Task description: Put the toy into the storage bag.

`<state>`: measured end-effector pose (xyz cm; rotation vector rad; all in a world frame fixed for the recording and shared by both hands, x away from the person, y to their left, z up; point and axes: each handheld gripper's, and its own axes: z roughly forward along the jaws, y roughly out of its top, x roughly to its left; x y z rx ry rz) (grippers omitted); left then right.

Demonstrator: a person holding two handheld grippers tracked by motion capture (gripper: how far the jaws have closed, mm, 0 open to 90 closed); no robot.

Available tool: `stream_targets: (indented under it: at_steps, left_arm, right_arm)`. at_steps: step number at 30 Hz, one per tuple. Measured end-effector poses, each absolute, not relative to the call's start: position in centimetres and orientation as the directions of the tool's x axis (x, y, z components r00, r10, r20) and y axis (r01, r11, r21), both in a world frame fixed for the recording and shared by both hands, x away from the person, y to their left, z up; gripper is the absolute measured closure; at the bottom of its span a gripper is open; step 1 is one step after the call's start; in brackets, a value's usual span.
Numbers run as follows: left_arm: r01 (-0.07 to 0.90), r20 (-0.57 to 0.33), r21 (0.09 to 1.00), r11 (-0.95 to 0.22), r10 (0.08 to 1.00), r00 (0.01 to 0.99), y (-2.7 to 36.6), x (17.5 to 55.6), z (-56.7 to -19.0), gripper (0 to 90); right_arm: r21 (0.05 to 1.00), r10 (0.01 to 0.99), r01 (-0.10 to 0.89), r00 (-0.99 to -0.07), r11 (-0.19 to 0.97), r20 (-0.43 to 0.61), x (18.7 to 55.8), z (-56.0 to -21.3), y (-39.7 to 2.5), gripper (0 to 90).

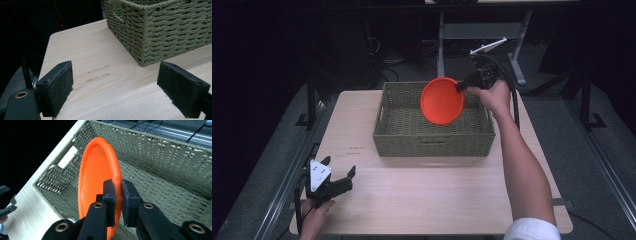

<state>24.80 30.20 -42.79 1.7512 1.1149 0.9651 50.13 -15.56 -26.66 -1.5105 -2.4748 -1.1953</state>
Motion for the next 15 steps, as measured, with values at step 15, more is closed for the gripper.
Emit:
stream_targets:
  at_steps: [15]
  left_arm:
    - [0.302,0.171,0.914,-0.270,0.934,0.315,30.0,24.8,-42.8,12.7]
  right_arm:
    - [0.570,0.763,0.784,-0.520,0.248,0.384,51.2,-28.7,-14.3,82.4]
